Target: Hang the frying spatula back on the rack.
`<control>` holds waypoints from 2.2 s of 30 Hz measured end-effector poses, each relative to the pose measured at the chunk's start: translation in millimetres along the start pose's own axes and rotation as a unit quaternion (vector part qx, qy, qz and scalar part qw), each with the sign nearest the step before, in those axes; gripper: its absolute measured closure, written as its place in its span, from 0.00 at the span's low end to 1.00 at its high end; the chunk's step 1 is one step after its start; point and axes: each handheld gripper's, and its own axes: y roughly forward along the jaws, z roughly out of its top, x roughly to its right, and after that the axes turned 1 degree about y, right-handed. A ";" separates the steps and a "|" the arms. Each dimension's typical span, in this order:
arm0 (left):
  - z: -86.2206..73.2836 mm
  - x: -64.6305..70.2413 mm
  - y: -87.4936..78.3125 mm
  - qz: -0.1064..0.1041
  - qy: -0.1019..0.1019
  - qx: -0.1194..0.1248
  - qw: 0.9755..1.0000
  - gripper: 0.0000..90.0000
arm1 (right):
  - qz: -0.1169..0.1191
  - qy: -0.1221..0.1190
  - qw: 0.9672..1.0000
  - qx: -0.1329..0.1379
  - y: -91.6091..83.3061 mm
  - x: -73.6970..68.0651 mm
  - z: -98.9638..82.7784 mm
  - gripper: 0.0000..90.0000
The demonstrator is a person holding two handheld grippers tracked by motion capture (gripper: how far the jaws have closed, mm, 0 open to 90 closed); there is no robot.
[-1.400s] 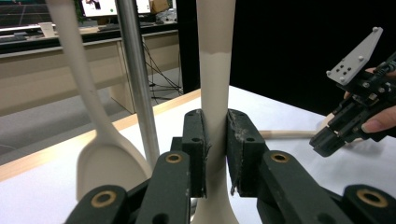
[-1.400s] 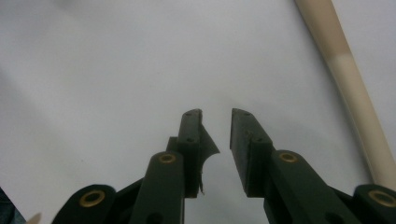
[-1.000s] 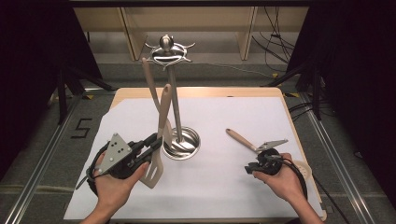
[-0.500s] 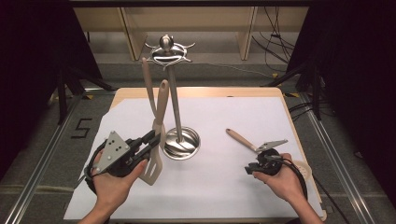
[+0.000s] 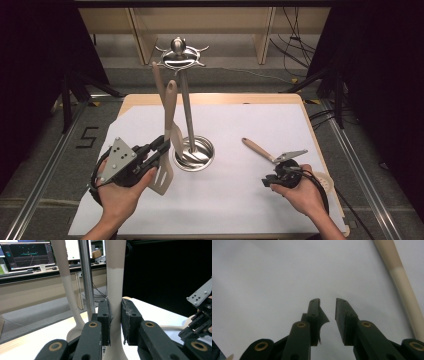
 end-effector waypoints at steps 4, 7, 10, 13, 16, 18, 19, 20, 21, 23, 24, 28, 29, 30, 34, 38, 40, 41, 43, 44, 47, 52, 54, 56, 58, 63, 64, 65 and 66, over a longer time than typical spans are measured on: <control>3.0 -1.0 1.9 0.003 0.011 0.003 1.000 0.86 | -0.002 -0.002 1.000 0.001 0.4 0.8 0.2 0.82; 4.5 -0.9 3.8 0.007 0.011 0.002 1.000 0.86 | -0.001 -0.001 1.000 0.000 0.0 0.1 0.2 0.82; 5.6 -0.5 5.3 0.012 0.012 0.000 1.000 0.86 | 0.000 -0.001 1.000 0.000 0.0 0.2 0.1 0.82; 6.9 0.1 6.0 0.022 0.015 -0.002 1.000 0.86 | 0.000 -0.003 1.000 0.002 -0.2 0.1 0.2 0.82; 8.2 0.6 7.6 0.026 0.016 -0.003 1.000 0.86 | 0.000 -0.002 1.000 0.001 -0.3 -0.2 0.2 0.82; 8.8 1.0 8.9 0.029 0.016 -0.005 0.999 0.86 | 0.000 -0.001 1.000 0.000 -0.4 -0.7 0.3 0.82; 9.0 1.2 9.6 0.029 0.016 -0.006 0.999 0.86 | 0.001 -0.001 1.000 0.000 -0.4 -0.8 0.2 0.82; 9.3 1.4 10.0 0.031 0.015 -0.008 0.999 0.86 | 0.001 -0.001 1.000 0.001 -0.5 -0.7 0.2 0.82; 9.3 1.6 11.7 0.025 0.012 -0.005 1.000 0.86 | 0.000 -0.003 1.000 0.002 -0.4 -0.4 0.2 0.82; 9.9 0.2 12.6 0.028 0.018 -0.005 0.999 0.86 | 0.000 -0.003 1.000 0.002 -0.6 -0.2 0.2 0.82; 10.0 -0.2 13.1 0.030 0.020 -0.006 0.999 0.86 | -0.001 -0.003 1.000 0.002 -0.6 -0.1 0.2 0.82; 10.0 0.7 14.6 0.033 0.014 -0.012 0.999 0.86 | 0.000 -0.003 1.000 0.002 -0.2 0.1 0.1 0.82; 10.3 0.2 15.4 0.033 0.020 -0.009 0.999 0.86 | 0.000 -0.003 1.000 0.002 -0.2 0.1 0.2 0.82; 10.2 1.0 15.5 0.035 0.015 -0.012 0.999 0.86 | 0.000 -0.003 1.000 0.003 -0.3 0.0 0.2 0.82; 10.8 1.2 17.3 0.039 0.020 -0.012 0.999 0.86 | 0.000 -0.002 1.000 0.002 -1.2 -0.1 0.3 0.83; 11.7 2.1 18.4 0.038 0.019 -0.018 0.999 0.86 | 0.000 -0.003 1.000 0.002 -1.0 0.3 0.2 0.83; 12.2 2.5 19.5 0.035 0.018 -0.019 0.999 0.87 | 0.000 -0.003 1.000 0.002 -1.0 0.4 0.2 0.83; 12.6 2.9 19.8 0.035 0.018 -0.020 0.999 0.87 | 0.000 -0.003 1.000 0.002 -1.0 0.4 0.2 0.83; 13.8 3.6 21.0 0.037 0.019 -0.023 0.999 0.87 | 0.000 -0.003 1.000 0.002 -1.1 0.3 0.2 0.83; 14.9 3.2 21.8 0.036 0.023 -0.023 0.999 0.87 | 0.000 -0.003 1.000 0.002 -0.9 0.3 0.2 0.83; 17.3 6.5 23.1 0.041 0.008 -0.033 0.999 0.87 | 0.000 -0.002 1.000 0.003 -0.6 -0.2 0.2 0.83; 21.2 7.0 26.3 0.050 0.011 -0.040 0.998 0.87 | 0.000 -0.003 1.000 0.003 -1.5 -0.2 0.3 0.83; 21.1 8.3 26.6 0.047 0.002 -0.044 0.998 0.87 | 0.001 -0.002 1.000 0.002 -1.7 -0.1 0.1 0.83; 21.1 8.8 26.7 0.047 0.000 -0.043 0.998 0.87 | 0.001 -0.003 1.000 0.002 -1.9 0.4 0.0 0.83; 20.9 9.5 26.5 0.048 -0.001 -0.043 0.998 0.87 | 0.000 -0.003 1.000 0.002 -1.6 0.3 0.2 0.83; 19.5 7.3 25.3 0.054 0.009 -0.047 0.997 0.87 | 0.000 -0.003 1.000 0.002 -1.5 -0.1 0.4 0.83; 19.0 7.8 25.3 0.052 -0.001 -0.050 0.997 0.87 | 0.000 -0.003 1.000 0.002 -1.4 -0.3 0.5 0.83; 18.7 7.5 25.3 0.051 -0.004 -0.051 0.997 0.87 | 0.001 -0.003 1.000 0.003 -1.2 -0.4 0.5 0.83; 18.8 6.2 25.3 0.055 0.004 -0.049 0.997 0.87 | 0.002 -0.003 1.000 0.002 -1.2 -0.5 0.5 0.83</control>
